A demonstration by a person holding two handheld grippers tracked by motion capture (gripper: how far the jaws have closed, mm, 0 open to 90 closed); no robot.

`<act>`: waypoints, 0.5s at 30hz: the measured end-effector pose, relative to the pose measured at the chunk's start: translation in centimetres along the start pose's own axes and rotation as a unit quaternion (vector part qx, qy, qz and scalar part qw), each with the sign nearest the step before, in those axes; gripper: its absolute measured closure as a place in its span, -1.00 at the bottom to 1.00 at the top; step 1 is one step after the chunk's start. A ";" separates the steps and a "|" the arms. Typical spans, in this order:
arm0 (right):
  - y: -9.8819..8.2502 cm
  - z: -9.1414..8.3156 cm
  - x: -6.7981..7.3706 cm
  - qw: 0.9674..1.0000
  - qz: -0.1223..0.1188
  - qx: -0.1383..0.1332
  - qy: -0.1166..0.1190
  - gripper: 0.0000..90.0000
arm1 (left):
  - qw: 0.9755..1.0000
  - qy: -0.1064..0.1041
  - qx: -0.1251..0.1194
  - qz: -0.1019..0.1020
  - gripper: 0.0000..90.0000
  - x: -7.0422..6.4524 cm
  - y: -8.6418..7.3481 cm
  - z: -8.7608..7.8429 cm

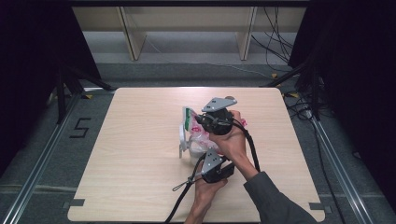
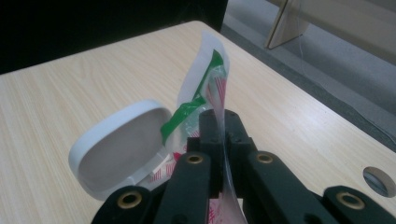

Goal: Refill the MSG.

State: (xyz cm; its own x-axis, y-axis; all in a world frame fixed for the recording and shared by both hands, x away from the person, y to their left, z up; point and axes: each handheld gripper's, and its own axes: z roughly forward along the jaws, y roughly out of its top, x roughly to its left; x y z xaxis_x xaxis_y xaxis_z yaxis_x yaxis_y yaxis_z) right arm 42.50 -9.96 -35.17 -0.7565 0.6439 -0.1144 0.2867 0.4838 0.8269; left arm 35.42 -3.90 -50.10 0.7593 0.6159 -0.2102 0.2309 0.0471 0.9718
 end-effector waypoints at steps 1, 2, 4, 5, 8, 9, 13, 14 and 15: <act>0.0 0.0 0.1 1.000 0.001 -0.004 0.000 0.99 | 1.000 0.000 -0.002 -0.002 0.64 0.0 0.0 0.0; 0.1 0.0 -0.1 1.000 -0.007 -0.010 0.001 0.99 | 1.000 0.001 -0.004 -0.001 0.64 0.0 0.0 0.0; 0.0 -0.1 0.0 1.000 0.008 -0.015 -0.004 0.99 | 1.000 0.000 0.001 0.001 0.65 0.0 0.0 -0.1; 0.0 0.0 0.1 1.000 0.009 -0.005 0.001 0.99 | 1.000 -0.001 0.000 -0.001 0.64 0.0 0.0 0.0; 0.0 -0.1 0.1 1.000 0.002 -0.009 -0.003 0.99 | 1.000 0.001 -0.001 0.000 0.64 0.0 0.0 0.0; 0.0 -0.1 0.0 1.000 0.002 -0.011 -0.003 0.99 | 1.000 0.001 0.001 0.001 0.65 0.0 0.0 0.0; -0.1 0.1 0.1 1.000 -0.007 0.001 0.002 0.99 | 1.000 -0.002 -0.003 -0.001 0.64 -0.1 0.0 0.0; -0.1 0.1 0.1 1.000 -0.010 -0.007 -0.003 0.99 | 1.000 0.001 -0.001 0.000 0.64 -0.1 0.0 0.0; 0.0 0.0 0.2 1.000 -0.005 -0.005 -0.001 0.99 | 1.000 -0.001 -0.002 0.001 0.65 0.0 0.1 -0.1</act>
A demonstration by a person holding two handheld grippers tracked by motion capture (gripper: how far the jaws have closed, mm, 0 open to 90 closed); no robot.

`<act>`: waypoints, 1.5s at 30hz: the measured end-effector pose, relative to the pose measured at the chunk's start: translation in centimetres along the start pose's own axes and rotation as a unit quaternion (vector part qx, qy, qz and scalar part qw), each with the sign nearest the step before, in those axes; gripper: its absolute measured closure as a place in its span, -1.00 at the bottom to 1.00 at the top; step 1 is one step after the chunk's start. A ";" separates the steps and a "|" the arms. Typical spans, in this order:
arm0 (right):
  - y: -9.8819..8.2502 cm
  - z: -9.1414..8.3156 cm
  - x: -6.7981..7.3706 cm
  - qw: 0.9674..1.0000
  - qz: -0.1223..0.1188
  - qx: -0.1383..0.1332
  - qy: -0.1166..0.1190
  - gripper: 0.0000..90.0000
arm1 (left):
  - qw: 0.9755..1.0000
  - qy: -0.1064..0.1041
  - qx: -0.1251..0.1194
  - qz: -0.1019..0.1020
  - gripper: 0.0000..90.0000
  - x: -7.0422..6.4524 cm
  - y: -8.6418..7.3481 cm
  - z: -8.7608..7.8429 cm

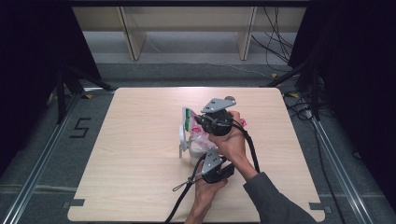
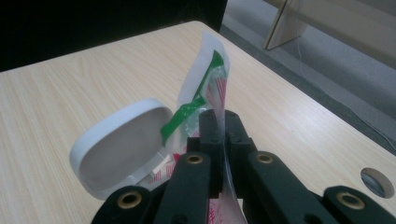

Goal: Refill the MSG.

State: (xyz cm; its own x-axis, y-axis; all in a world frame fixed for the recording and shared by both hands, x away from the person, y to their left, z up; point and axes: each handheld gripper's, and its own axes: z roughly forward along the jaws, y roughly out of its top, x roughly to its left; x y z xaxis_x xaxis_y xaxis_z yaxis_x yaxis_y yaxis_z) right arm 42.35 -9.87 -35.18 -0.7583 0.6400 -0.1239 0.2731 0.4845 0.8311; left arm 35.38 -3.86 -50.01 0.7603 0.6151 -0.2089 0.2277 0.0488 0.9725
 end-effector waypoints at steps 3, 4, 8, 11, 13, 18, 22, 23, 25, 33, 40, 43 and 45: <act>0.0 0.2 0.0 1.000 -0.016 -0.007 -0.008 0.99 | 1.000 -0.007 -0.010 -0.004 0.65 0.0 -0.1 0.2; 0.0 0.2 0.2 1.000 -0.005 0.007 0.003 0.99 | 1.000 -0.004 -0.011 -0.005 0.65 0.0 -0.1 0.2; 0.0 0.1 0.1 1.000 0.001 -0.005 -0.002 0.99 | 1.000 -0.007 -0.009 -0.004 0.65 0.0 0.0 0.1; -0.1 0.4 0.4 1.000 -0.002 0.010 0.000 0.99 | 1.000 -0.005 -0.012 -0.005 0.65 0.0 -0.1 0.2; 0.0 0.2 0.1 1.000 -0.003 -0.001 0.000 0.99 | 1.000 0.000 -0.001 0.000 0.65 0.0 0.1 -0.1; -0.1 0.5 0.2 1.000 -0.005 0.005 0.002 0.99 | 1.000 -0.006 -0.011 -0.002 0.65 0.0 0.0 0.1; -0.1 0.5 0.2 1.000 -0.006 0.003 0.002 0.99 | 1.000 -0.005 -0.009 -0.003 0.65 0.0 -0.1 0.2; -0.2 0.5 0.2 1.000 -0.006 0.010 0.005 0.99 | 1.000 -0.003 -0.008 -0.003 0.65 0.0 -0.1 0.1; -0.1 0.3 0.2 1.000 0.008 0.002 0.001 0.99 | 1.000 -0.002 -0.005 -0.001 0.65 0.0 0.1 0.0; -0.3 0.3 0.0 1.000 0.008 -0.007 -0.004 0.99 | 1.000 -0.001 -0.005 -0.001 0.65 0.0 -0.2 0.2; -0.5 0.5 0.1 1.000 -0.005 0.004 -0.001 0.99 | 1.000 -0.003 -0.006 -0.002 0.65 0.0 -0.2 0.3; -0.4 0.4 0.2 1.000 0.011 0.002 0.001 0.99 | 1.000 -0.003 -0.010 -0.002 0.65 0.0 0.0 0.1; -0.4 0.4 0.1 1.000 0.006 0.000 -0.003 0.99 | 1.000 -0.002 -0.009 -0.002 0.65 0.0 0.0 0.1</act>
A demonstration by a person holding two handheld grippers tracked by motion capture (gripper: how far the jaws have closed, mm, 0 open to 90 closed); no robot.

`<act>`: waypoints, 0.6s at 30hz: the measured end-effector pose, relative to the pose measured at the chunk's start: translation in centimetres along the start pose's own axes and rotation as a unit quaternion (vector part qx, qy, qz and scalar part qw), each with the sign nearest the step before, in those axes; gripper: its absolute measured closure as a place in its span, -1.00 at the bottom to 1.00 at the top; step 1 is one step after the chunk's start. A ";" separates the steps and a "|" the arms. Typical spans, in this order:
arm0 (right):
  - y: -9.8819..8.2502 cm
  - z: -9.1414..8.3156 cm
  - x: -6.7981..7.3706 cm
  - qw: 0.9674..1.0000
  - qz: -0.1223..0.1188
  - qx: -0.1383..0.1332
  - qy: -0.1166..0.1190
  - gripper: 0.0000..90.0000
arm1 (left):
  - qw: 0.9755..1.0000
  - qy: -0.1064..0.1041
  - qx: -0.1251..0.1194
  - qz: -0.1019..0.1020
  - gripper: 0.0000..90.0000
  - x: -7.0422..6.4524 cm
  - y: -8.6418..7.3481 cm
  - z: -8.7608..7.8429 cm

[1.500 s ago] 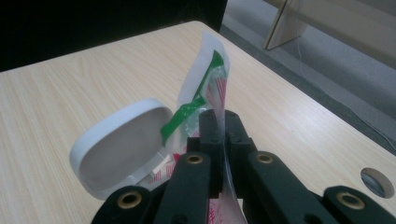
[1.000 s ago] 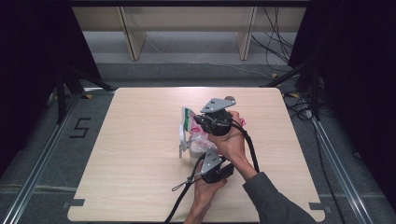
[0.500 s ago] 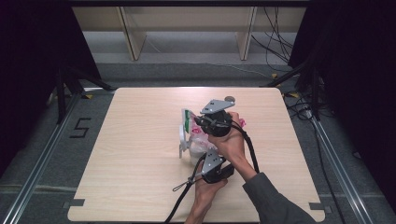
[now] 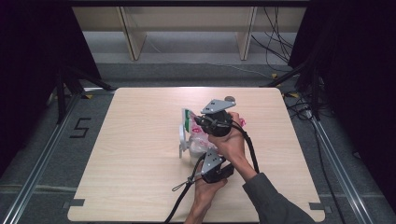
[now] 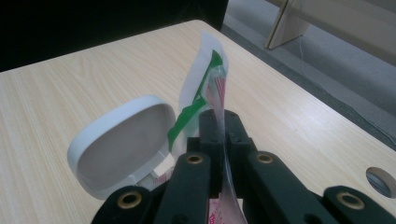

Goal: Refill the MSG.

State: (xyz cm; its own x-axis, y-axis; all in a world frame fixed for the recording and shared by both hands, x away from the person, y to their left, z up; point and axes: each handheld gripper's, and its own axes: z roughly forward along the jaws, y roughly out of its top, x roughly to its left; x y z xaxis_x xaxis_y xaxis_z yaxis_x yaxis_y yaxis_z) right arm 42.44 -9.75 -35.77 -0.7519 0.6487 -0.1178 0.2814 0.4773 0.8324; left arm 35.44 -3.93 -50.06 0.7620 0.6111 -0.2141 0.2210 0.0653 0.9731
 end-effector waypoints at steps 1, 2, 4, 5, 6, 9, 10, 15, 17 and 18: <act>0.0 0.1 0.0 1.000 -0.007 -0.003 -0.002 0.99 | 1.000 -0.002 -0.001 0.001 0.65 0.0 0.0 0.0; 0.1 0.0 0.0 1.000 -0.001 -0.002 0.000 0.99 | 1.000 -0.002 -0.001 0.001 0.65 0.0 0.1 0.0; 0.2 -0.1 0.0 1.000 -0.001 -0.006 0.001 0.99 | 1.000 0.003 0.004 0.004 0.65 0.0 0.2 -0.2; 0.4 -0.2 -0.1 1.000 -0.005 -0.004 0.005 0.99 | 1.000 0.004 0.005 0.005 0.65 0.0 0.2 -0.2; 0.4 -0.2 -0.1 1.000 -0.005 -0.005 0.006 0.99 | 1.000 0.004 0.006 0.005 0.65 0.0 0.2 -0.2; 0.4 -0.2 -0.1 1.000 -0.007 -0.005 0.006 0.99 | 1.000 0.000 -0.002 0.001 0.65 0.1 0.1 -0.1; 0.3 -0.1 0.1 1.000 -0.005 -0.002 0.004 0.99 | 1.000 -0.002 -0.005 0.000 0.65 0.0 0.0 0.0; 0.4 -0.3 0.0 1.000 0.001 -0.010 0.002 0.99 | 0.999 0.007 0.021 0.027 0.65 0.3 0.2 -0.5; 0.3 -0.1 0.0 1.000 0.000 -0.005 0.004 0.99 | 1.000 0.001 0.017 0.023 0.65 0.5 0.0 -0.2; 0.2 0.2 0.0 1.000 -0.009 0.003 0.005 0.99 | 1.000 0.002 0.019 0.024 0.65 0.4 -0.1 -0.2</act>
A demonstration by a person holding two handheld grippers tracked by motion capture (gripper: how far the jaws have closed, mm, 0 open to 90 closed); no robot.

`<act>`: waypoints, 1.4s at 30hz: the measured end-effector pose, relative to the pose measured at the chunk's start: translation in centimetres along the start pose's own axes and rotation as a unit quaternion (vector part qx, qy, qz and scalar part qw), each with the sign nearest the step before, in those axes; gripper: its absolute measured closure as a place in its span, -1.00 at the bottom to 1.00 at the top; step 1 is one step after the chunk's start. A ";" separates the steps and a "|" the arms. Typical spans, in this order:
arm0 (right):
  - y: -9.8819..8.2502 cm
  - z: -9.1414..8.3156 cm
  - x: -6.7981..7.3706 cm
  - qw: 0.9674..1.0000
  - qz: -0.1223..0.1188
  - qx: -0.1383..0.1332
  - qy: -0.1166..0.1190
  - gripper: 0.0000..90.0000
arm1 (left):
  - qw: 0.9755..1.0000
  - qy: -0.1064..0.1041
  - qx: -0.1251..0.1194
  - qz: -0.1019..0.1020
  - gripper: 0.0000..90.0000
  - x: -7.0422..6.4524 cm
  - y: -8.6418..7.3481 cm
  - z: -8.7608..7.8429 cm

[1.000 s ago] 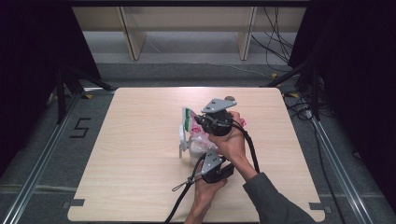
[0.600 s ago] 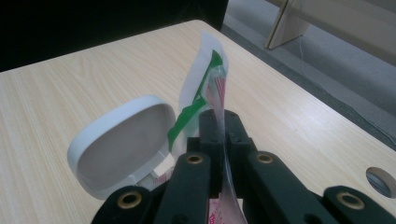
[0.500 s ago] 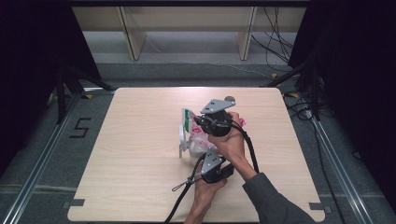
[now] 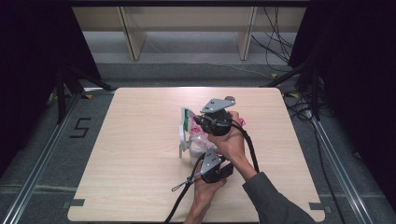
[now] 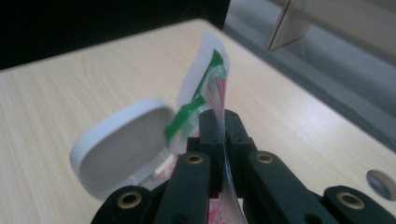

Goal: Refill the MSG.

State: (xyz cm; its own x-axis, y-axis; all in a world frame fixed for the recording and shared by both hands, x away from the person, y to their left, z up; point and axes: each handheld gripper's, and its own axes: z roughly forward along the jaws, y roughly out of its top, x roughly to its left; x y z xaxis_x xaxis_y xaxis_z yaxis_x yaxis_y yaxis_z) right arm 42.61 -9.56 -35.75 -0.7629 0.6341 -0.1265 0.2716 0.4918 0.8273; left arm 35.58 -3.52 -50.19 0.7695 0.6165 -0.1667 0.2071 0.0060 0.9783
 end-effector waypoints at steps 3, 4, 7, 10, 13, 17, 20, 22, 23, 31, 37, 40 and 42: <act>0.0 0.0 0.0 1.000 0.003 -0.003 -0.001 0.99 | 1.000 0.000 -0.005 0.000 0.65 0.0 0.1 -0.1; 0.0 -0.1 -0.1 1.000 0.002 -0.002 0.004 0.99 | 1.000 0.001 -0.001 0.000 0.65 0.0 0.1 -0.1; 0.0 -0.2 0.0 1.000 0.006 -0.005 0.001 0.99 | 1.000 -0.001 -0.004 0.000 0.65 -0.1 0.1 0.0; -0.1 -0.2 -0.1 1.000 0.009 -0.010 -0.006 0.99 | 1.000 0.005 0.011 0.004 0.65 -0.1 0.1 -0.2; -0.2 -0.4 -0.4 1.000 0.011 -0.013 -0.001 0.99 | 1.000 0.004 0.008 0.004 0.65 -0.2 0.1 -0.1; -0.4 -0.8 -0.7 1.000 0.021 -0.019 0.003 0.99 | 1.000 0.009 0.019 0.007 0.65 -0.2 0.0 -0.1; -0.5 -1.2 -0.8 0.999 0.035 -0.024 0.004 0.99 | 1.000 0.006 -0.004 -0.013 0.65 -0.4 -0.2 0.3; -0.6 -1.3 -1.0 0.999 0.023 -0.031 0.000 0.99 | 1.000 0.010 -0.001 -0.013 0.65 -0.5 -0.2 0.3; -0.7 -1.3 -1.0 0.999 0.024 -0.034 0.001 0.99 | 1.000 0.008 -0.004 -0.012 0.65 -0.5 -0.3 0.3; -1.6 -2.7 -1.6 0.997 0.056 -0.058 0.009 1.00 | 1.000 0.007 0.005 -0.011 0.63 -0.5 -0.6 0.7; -2.4 -4.1 -2.2 0.994 0.061 -0.087 0.010 1.00 | 1.000 0.005 0.015 -0.009 0.62 -0.4 -0.8 0.8; -2.9 -4.9 -2.6 0.994 0.061 -0.094 0.004 1.00 | 1.000 0.004 0.012 -0.018 0.60 -0.6 -0.9 1.0; -3.3 -5.5 -2.8 0.993 0.065 -0.101 -0.002 1.00 | 1.000 0.005 0.013 -0.015 0.59 -0.6 -1.0 1.0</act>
State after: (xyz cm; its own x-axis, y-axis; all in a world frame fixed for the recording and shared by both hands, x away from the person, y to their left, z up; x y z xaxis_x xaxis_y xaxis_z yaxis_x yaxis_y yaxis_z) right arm 40.63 -16.23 -35.11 -0.7262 0.6874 -0.0140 0.2440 0.2767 0.9294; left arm 35.56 -4.69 -51.17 0.7570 0.6236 -0.1953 0.2463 0.0045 0.9692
